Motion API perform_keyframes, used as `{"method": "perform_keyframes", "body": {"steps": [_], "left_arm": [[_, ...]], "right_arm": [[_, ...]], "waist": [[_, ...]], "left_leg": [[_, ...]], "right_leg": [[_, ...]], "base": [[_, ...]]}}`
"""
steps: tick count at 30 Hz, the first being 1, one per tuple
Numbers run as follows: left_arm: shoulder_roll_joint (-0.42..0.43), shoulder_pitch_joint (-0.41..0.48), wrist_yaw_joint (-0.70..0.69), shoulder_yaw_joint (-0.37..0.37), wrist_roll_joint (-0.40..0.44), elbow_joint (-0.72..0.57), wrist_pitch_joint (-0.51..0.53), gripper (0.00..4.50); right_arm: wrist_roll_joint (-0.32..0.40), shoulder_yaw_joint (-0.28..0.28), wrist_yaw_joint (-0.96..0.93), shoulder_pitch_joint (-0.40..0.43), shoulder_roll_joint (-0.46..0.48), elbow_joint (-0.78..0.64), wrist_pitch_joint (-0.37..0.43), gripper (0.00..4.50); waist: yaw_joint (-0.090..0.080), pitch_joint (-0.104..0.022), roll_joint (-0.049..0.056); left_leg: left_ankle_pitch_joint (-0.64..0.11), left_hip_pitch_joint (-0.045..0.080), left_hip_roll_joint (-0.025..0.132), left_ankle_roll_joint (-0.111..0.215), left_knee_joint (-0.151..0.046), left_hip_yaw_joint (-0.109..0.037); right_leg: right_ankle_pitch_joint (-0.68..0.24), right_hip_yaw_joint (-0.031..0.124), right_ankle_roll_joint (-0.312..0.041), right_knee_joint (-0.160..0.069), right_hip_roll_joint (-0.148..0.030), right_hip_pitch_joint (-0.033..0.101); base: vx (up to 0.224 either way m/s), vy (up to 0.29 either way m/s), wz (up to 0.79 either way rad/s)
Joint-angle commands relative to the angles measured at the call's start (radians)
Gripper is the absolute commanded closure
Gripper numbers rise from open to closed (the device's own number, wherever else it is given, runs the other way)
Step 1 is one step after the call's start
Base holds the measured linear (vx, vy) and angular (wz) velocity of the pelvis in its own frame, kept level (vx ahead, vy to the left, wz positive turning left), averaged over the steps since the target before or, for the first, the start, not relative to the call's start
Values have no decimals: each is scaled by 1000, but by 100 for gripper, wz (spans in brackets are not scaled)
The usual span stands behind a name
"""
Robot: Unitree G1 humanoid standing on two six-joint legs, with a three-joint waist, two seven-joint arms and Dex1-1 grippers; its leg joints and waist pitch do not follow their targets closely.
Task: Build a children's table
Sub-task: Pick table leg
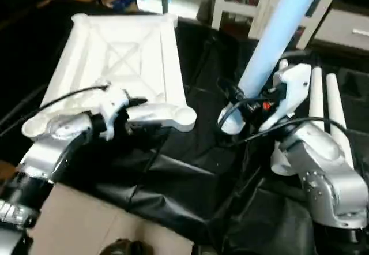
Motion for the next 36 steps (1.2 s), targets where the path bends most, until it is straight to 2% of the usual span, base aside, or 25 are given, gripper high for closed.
{"method": "perform_keyframes", "body": {"steps": [1, 4, 5, 6, 8, 10, 15, 16, 19, 21, 24, 26, 29, 32, 36], "left_arm": [[15, -10, -38, -17, 18, 14, -13, 9], [41, -41, -89, -42, 53, 70, -56, 9], [41, -60, -84, -41, 68, 105, -84, 9], [41, -65, -84, -40, 70, 115, -89, 9], [45, -89, -71, -37, 87, 167, -119, 9], [46, -101, -70, -32, 88, 199, -129, 9], [47, -135, -69, -23, 97, 286, -165, 9], [44, -154, -71, -22, 109, 337, -190, 9], [39, -182, -62, -21, 127, 403, -222, 9], [36, -204, -53, -18, 133, 449, -234, 42], [30, -230, -52, -11, 130, 506, -246, 48], [28, -241, -73, -13, 128, 531, -251, 78], [26, -254, -106, -15, 132, 563, -264, 87], [26, -265, -133, -19, 140, 592, -284, 124], [25, -275, -165, -26, 142, 612, -300, 140]], "right_arm": [[9, -8, 11, 0, -10, -21, 6, 267], [24, -16, 24, 6, -25, -33, 19, 267], [26, -18, 26, 7, -27, -36, 21, 267], [26, -19, 26, 8, -27, -37, 21, 267], [28, -21, 27, 9, -26, -42, 23, 267], [27, -23, 27, 12, -24, -45, 25, 267], [31, -25, 25, 23, -22, -53, 28, 267], [33, -25, 25, 24, -21, -55, 30, 267], [34, -25, 25, 24, -22, -56, 31, 267], [35, -25, 24, 24, -21, -56, 33, 267], [36, -25, 25, 23, -20, -59, 37, 267], [37, -25, 25, 24, -19, -62, 39, 267], [39, -24, 26, 25, -19, -65, 41, 267], [40, -25, 27, 29, -19, -68, 43, 267], [40, -27, 28, 32, -19, -68, 45, 267]], "waist": [[6, -92, -9], [8, -84, -8], [9, -80, 2], [8, -78, -1], [9, -77, 3], [10, -78, 3], [13, -82, 3], [14, -82, 2], [14, -81, 2], [15, -80, 1], [17, -80, 1], [17, -78, 2], [18, -79, 1], [20, -78, 1], [22, -77, 0]], "left_leg": [[36, 18, 57, 149, -61, -18], [-33, 22, 62, 123, -69, -16], [-67, 27, 65, 102, -73, -16], [-103, 27, 64, 82, -75, -16], [-137, 31, 65, 55, -78, -16], [-136, 30, 65, 41, -79, -17], [-97, 27, 63, 51, -77, -16], [-93, 26, 64, 54, -77, -17], [-104, 27, 63, 54, -77, -17], [-109, 27, 64, 52, -77, -16], [-111, 27, 65, 49, -78, -16], [-116, 28, 66, 47, -79, -17], [-113, 28, 66, 48, -79, -16], [-121, 29, 67, 44, -80, -16], [-127, 29, 68, 41, -82, -16]], "right_leg": [[89, 34, -283, -39, -76, 63], [-17, 34, -286, -51, -76, 61], [-59, 34, -282, -57, -75, 56], [-99, 34, -278, -61, -75, 57], [-134, 36, -273, -64, -76, 56], [-121, 36, -271, -62, -76, 58], [-45, 37, -284, -55, -77, 60], [-37, 37, -289, -54, -78, 61], [-53, 37, -287, -57, -79, 62], [-55, 37, -289, -58, -79, 60], [-57, 38, -293, -57, -81, 61], [-59, 38, -295, -58, -81, 60], [-55, 38, -297, -58, -82, 60], [-64, 39, -298, -60, -84, 60], [-71, 39, -296, -60, -85, 60]], "base": [[0, 0, 0], [0, 0, 0], [0, 0, 0], [0, 0, 0], [0, 0, 0], [0, 0, 0], [0, 0, 0], [0, 0, 0], [0, 0, 0], [0, 0, 0], [0, 0, 0], [0, 0, 0], [0, 0, 0], [0, 0, 0], [0, 0, 0]]}}
